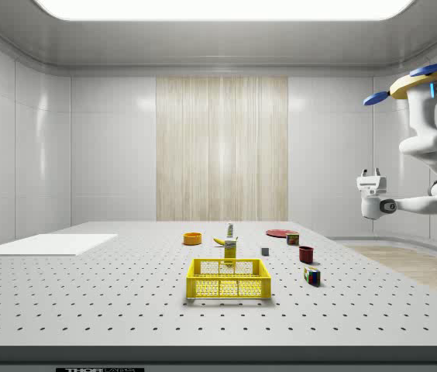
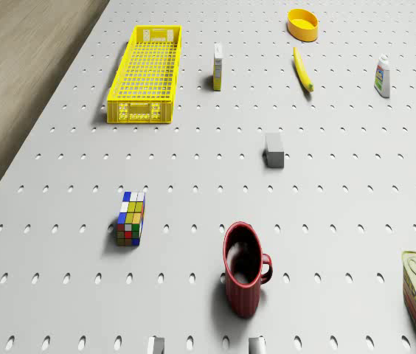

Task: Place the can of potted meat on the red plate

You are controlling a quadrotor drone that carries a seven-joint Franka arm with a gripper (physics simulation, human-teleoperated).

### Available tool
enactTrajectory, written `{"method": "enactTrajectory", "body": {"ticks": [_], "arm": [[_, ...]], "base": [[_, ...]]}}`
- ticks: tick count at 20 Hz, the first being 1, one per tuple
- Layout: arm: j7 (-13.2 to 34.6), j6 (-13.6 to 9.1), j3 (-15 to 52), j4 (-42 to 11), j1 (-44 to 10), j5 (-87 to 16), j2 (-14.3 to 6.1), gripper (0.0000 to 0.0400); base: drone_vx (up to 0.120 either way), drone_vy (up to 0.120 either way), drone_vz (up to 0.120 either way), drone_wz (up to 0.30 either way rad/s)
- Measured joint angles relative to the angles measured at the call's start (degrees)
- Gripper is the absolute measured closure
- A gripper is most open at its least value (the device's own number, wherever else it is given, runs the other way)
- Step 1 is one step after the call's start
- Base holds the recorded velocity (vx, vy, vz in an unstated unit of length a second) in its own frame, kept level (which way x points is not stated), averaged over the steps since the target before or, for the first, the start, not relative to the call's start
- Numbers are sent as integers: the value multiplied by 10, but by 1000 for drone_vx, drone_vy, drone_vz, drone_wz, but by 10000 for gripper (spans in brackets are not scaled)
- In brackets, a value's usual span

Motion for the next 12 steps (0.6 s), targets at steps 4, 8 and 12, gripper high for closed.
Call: {"method": "enactTrajectory", "body": {"ticks": [4, 8, 12], "arm": [[-1, -39, 1, 48, -1, 0, 7, 0], [-1, -71, 1, 97, -2, 1, 23, 0], [-1, -93, 1, 135, -3, 1, 37, 0]], "base": [[0, 0, 0, 0], [0, 0, 0, 0], [0, -90, 0, 0]]}}
